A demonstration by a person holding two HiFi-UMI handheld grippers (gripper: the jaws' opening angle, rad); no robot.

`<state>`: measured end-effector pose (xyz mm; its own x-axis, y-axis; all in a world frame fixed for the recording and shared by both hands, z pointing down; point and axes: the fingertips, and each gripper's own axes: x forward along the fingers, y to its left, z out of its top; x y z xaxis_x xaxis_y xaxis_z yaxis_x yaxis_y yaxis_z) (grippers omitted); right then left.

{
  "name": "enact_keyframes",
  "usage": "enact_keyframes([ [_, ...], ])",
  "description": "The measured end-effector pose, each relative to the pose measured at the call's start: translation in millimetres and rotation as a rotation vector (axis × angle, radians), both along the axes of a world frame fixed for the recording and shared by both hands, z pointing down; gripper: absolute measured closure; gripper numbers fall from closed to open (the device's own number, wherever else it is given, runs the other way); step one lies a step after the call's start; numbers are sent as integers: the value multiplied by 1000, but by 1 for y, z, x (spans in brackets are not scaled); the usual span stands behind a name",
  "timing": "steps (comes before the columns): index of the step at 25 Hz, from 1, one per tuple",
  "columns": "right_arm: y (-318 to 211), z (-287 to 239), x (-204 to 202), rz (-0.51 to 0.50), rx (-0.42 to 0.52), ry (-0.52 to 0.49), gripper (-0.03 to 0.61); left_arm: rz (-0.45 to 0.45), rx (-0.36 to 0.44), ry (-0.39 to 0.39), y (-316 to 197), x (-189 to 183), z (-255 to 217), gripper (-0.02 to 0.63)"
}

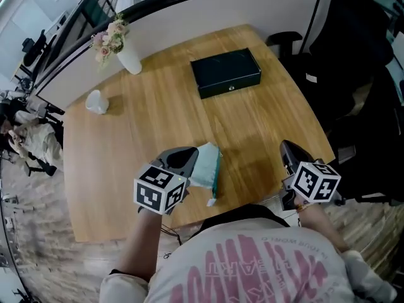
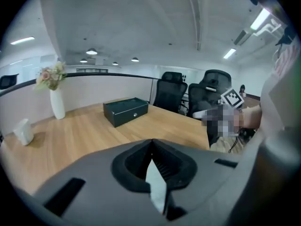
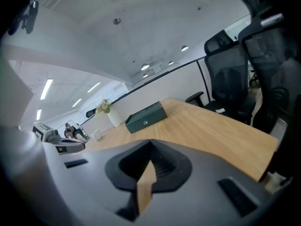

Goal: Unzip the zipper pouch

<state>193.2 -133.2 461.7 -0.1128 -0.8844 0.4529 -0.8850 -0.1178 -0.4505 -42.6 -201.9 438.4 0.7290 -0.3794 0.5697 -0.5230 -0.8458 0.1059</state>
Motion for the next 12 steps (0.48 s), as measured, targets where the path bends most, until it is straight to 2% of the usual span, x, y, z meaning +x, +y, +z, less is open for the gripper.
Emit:
enact_keyframes([
  [4, 20, 4, 16, 118, -15, 5, 582, 194, -47, -63, -17, 21, 16, 594],
  [7, 34, 5, 25, 186, -25, 17, 582, 305, -125, -91, -18, 36, 33, 572],
  [10, 46, 4, 33, 240, -33, 31, 581, 384, -167, -137, -16, 46, 50, 517],
  [12, 53, 3, 36, 261, -38, 38, 583, 408, -175, -167, -15, 50, 61, 458],
])
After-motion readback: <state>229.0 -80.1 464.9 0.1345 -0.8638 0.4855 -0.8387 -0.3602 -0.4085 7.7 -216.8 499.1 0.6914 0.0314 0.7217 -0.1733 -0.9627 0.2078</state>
